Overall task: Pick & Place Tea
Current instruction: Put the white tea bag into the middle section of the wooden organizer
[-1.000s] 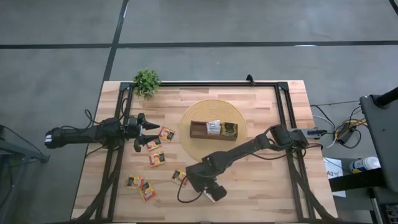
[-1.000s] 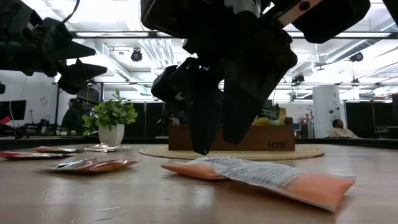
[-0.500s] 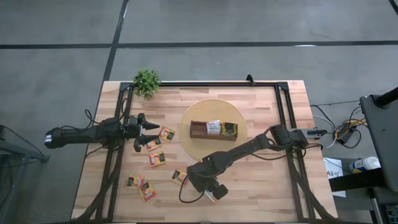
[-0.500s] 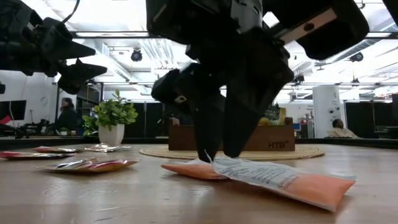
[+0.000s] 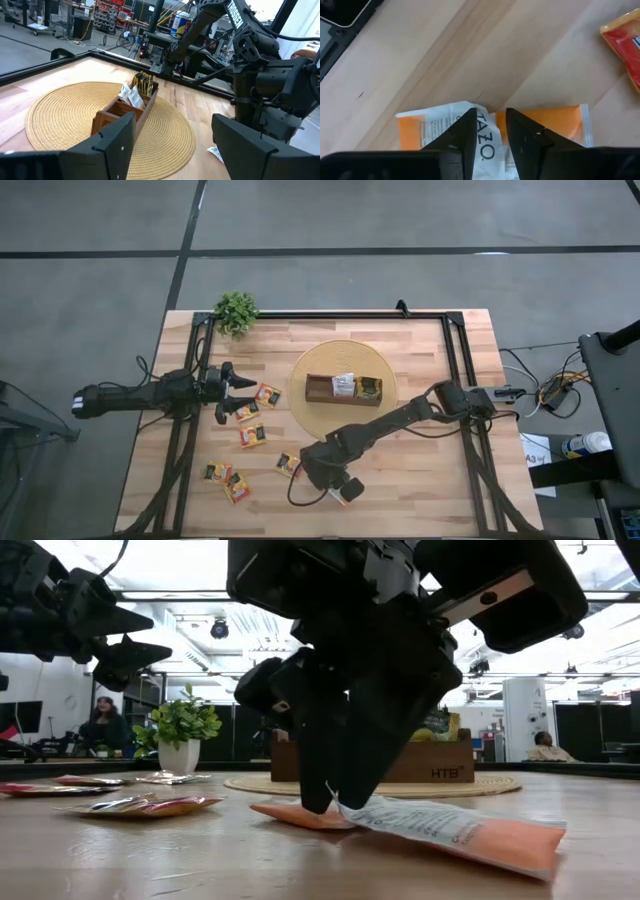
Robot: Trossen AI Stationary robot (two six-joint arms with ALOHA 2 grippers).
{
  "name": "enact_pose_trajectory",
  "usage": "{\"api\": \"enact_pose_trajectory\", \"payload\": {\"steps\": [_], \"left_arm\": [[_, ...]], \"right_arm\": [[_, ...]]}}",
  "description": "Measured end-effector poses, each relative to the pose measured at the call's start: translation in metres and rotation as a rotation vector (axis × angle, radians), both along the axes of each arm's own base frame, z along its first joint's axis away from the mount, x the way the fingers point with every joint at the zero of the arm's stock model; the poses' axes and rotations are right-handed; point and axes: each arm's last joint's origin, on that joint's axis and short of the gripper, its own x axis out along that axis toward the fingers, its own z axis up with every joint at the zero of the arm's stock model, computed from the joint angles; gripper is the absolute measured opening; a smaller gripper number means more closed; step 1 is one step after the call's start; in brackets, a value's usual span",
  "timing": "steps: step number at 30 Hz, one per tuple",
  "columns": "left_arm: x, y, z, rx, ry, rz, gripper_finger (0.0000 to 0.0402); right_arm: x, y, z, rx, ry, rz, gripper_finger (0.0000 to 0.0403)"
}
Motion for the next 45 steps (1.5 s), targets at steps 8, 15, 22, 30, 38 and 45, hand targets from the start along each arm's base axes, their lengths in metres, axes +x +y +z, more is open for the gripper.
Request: {"api": "enact_pose_trajectory", "payload": {"steps": [8,15,22,30,38,45], "left_arm": [[0.000,0.000,0.000,0.000,0.000,0.000,0.0257],[0.000,0.000,0.000,0.000,0.000,0.000,0.0257],[0.000,0.000,0.000,0.000,0.000,0.000,0.0257],[0.000,0.000,0.000,0.000,0.000,0.000,0.0257],[0.000,0.000,0.000,0.000,-0.001,0.000,0.0257],[0.000,0.000,0.000,0.000,-0.001,0.000,0.0257]], "right_arm": [[-0.004,0.005,-0.003,0.021,0.016,0.021,0.0093],[-0.009,0.009,-0.008,0.028,0.055,0.016,0.0070],[-0.014,0.006,-0.010,0.014,0.129,-0.029,0.0011],[-0.019,0.004,0.001,0.008,0.193,-0.125,0.0008],[-0.033,-0.014,0.036,-0.111,0.229,-0.240,0.0008],[-0.045,-0.044,0.072,-0.243,0.219,-0.410,0.0008]]}}
